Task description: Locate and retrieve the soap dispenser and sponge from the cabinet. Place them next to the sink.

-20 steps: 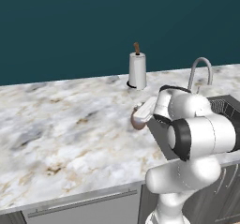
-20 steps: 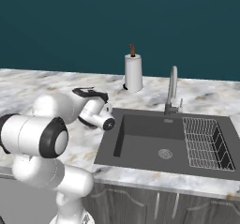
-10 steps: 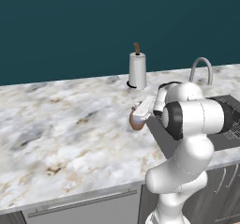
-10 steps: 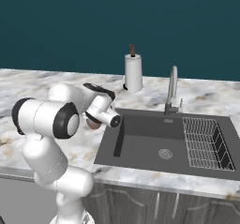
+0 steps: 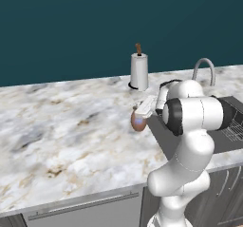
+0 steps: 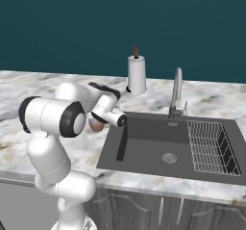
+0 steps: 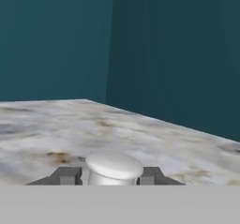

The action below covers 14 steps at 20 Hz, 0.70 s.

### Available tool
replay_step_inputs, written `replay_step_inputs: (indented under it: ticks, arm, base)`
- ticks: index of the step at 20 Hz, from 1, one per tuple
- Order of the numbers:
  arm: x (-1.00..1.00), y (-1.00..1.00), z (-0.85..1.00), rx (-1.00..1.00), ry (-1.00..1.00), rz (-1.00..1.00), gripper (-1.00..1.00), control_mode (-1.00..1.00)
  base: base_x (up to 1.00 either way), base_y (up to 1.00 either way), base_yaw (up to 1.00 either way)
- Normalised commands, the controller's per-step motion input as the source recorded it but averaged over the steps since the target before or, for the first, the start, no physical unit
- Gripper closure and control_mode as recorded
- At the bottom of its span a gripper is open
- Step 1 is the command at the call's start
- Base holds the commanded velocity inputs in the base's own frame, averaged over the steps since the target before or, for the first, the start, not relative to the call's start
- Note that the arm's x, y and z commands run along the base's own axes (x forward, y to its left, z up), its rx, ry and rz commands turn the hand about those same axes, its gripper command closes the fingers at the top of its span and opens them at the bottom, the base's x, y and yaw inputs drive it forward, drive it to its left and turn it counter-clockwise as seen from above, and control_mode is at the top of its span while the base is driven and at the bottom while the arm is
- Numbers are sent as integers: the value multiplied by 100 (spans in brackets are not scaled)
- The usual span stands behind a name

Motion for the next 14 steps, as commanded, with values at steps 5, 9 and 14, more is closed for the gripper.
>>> replay_step_inputs:
  ticks: [5, 9, 14]
  arm:
    - [-10, -30, -42, 0, -8, 0, 100, -100]
    - [-17, -24, -38, 0, -9, 0, 100, -100]
    - [-4, -4, -15, 2, -2, 3, 100, -100]
  base:
    - [0, 0, 0]
    - [0, 0, 0]
    - [0, 0, 0]
